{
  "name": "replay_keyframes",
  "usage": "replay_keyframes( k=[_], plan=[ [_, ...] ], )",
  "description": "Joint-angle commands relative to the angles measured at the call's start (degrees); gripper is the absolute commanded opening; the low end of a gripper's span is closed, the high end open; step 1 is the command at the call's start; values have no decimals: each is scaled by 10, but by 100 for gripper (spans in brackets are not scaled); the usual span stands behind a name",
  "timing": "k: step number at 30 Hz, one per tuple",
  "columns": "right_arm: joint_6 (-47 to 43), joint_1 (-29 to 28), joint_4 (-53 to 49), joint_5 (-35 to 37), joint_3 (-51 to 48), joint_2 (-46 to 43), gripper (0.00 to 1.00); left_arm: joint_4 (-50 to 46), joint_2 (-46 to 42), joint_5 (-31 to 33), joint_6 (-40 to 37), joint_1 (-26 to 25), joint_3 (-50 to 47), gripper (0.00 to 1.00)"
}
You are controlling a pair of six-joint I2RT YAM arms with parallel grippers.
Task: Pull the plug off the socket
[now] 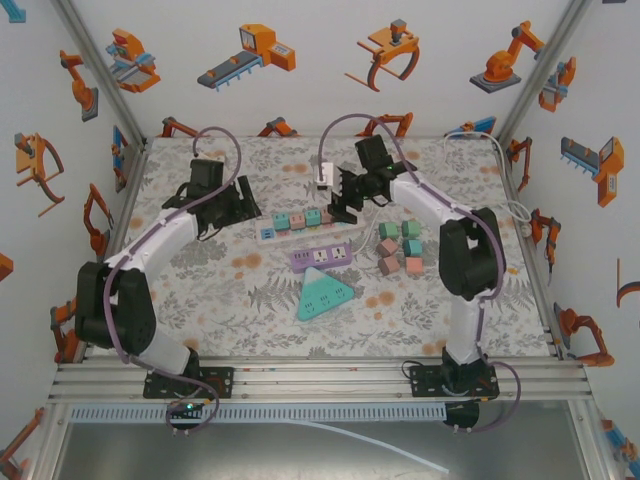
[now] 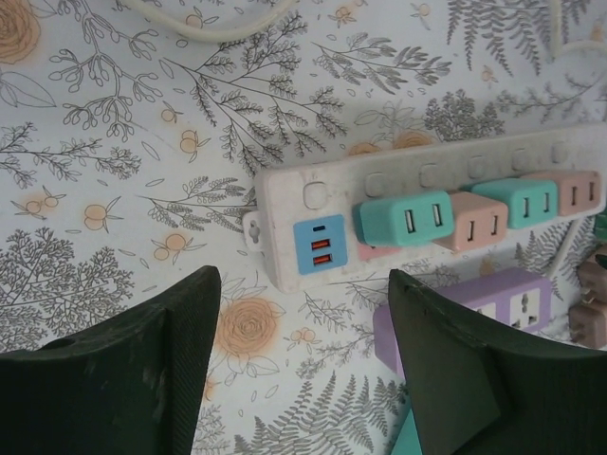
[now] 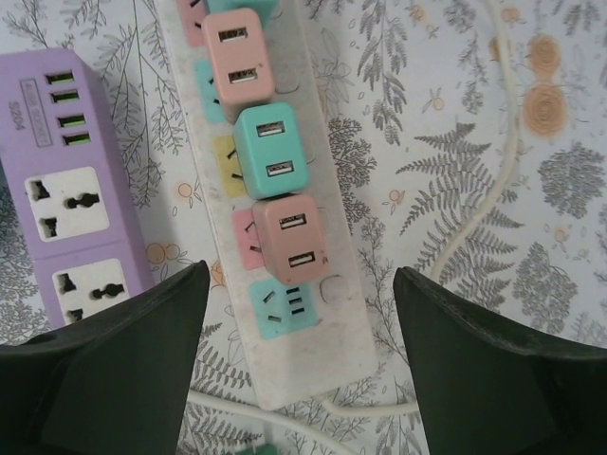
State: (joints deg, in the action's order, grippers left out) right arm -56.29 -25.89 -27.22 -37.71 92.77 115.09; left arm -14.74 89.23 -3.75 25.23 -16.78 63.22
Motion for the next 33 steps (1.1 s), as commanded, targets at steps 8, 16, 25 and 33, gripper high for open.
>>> replay_keyframes(
  k=[8, 16, 25, 33],
  plan=[
    [-44, -7, -64, -19, 79, 77, 45, 29, 106, -14, 39, 2, 43, 57],
    [-44, -9, -62, -16, 77, 89, 43, 24, 144, -57, 32, 1, 51, 53],
    [-40, -10, -66, -20, 87, 107, 45, -7, 177, -68, 20, 1, 52, 37],
    [-40, -12, -72, -31, 99, 112, 39, -54, 206, -76, 0, -3, 73, 37]
  ],
)
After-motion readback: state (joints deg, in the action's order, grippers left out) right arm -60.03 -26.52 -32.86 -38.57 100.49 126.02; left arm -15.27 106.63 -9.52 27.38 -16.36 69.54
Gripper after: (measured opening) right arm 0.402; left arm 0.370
